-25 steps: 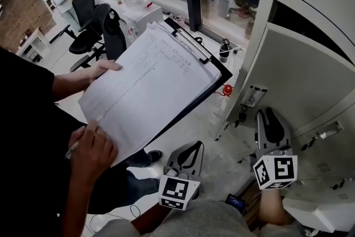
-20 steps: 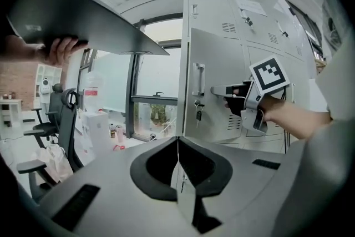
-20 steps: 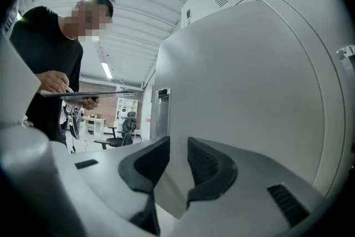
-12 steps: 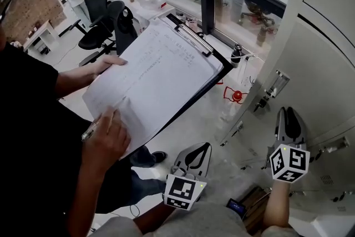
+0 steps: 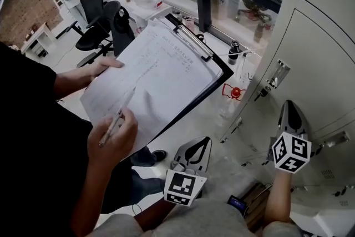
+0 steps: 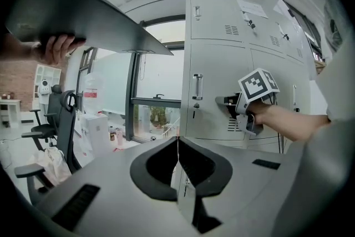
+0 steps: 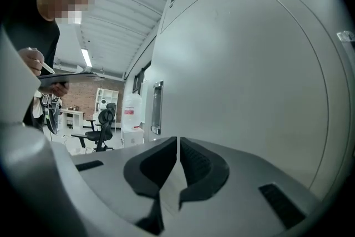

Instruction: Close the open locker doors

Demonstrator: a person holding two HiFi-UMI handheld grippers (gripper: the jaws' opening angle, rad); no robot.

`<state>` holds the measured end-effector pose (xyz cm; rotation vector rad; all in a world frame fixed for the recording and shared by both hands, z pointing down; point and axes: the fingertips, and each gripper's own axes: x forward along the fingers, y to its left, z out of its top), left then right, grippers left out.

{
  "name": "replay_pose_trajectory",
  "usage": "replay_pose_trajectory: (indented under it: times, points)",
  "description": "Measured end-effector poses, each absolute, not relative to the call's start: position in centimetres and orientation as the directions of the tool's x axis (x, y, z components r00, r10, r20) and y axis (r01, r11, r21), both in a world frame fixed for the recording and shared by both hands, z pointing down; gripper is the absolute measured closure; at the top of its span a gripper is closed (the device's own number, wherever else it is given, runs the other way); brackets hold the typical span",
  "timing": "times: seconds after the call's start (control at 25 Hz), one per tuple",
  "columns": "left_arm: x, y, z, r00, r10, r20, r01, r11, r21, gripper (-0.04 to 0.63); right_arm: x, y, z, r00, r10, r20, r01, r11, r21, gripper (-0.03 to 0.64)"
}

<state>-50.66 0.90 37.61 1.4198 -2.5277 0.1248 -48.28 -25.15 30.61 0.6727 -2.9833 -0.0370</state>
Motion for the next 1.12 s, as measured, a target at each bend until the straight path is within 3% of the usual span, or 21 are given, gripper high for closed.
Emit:
replay_pose_trajectory:
  times: [0.2,0.64,1.12]
  points:
    - [-50.7,1.0,37.1,-0.502,-0.829,0.246,-0.85,0.526,0.038,0.586,-47.7,-23.4,31.2,-0.915,-0.391,0.094,-0.39,0.92,0.03,0.575]
    - [-49.3,0.1,37.2,-0.485,-0.84,0.242,-0.86,0.508,0.04,0.586,-44.1,-11.5,34.0,-0.982,-0.13,0.135,-0.139,0.989,-0.06,0.575]
    - [-47.6,-0.9,37.5,-0.471,-0.85,0.238,-0.871,0.491,0.032,0.586,-41.4,-10.5,35.2,-0.983,-0.11,0.15,-0.124,0.988,-0.087,0.575]
